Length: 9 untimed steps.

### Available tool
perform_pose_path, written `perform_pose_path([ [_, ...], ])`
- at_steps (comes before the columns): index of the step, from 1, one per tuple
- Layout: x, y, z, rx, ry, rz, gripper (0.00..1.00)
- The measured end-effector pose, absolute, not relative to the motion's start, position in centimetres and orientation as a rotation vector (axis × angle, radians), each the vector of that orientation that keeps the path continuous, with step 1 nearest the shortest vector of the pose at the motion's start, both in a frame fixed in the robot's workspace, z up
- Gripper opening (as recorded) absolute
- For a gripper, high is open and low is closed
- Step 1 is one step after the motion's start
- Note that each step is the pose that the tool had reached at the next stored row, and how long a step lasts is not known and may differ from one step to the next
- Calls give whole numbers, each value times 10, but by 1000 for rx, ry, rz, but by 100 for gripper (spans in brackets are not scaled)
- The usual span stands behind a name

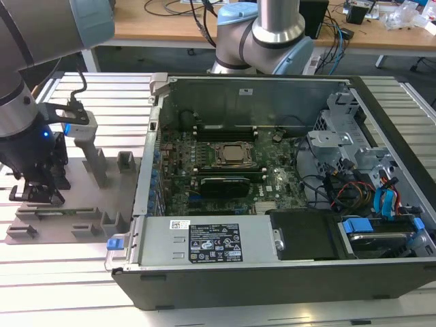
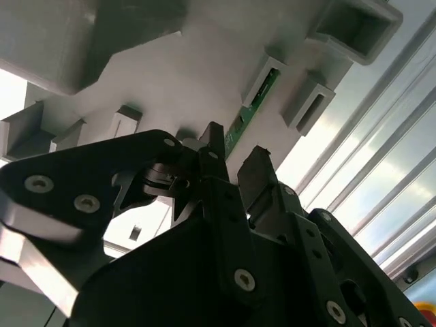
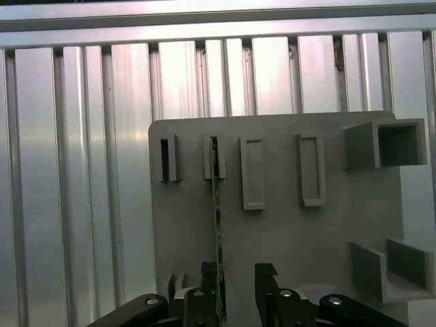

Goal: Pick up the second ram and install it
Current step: 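Pick up the second ram and move it above second insertion slot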

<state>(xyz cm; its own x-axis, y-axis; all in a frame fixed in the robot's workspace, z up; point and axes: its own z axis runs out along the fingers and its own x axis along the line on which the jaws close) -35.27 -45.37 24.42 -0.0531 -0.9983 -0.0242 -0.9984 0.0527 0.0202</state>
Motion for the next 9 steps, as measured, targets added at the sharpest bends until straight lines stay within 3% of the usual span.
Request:
perform_pose_path([
  [9,-365,-460,211,-2200,2238,49,36],
])
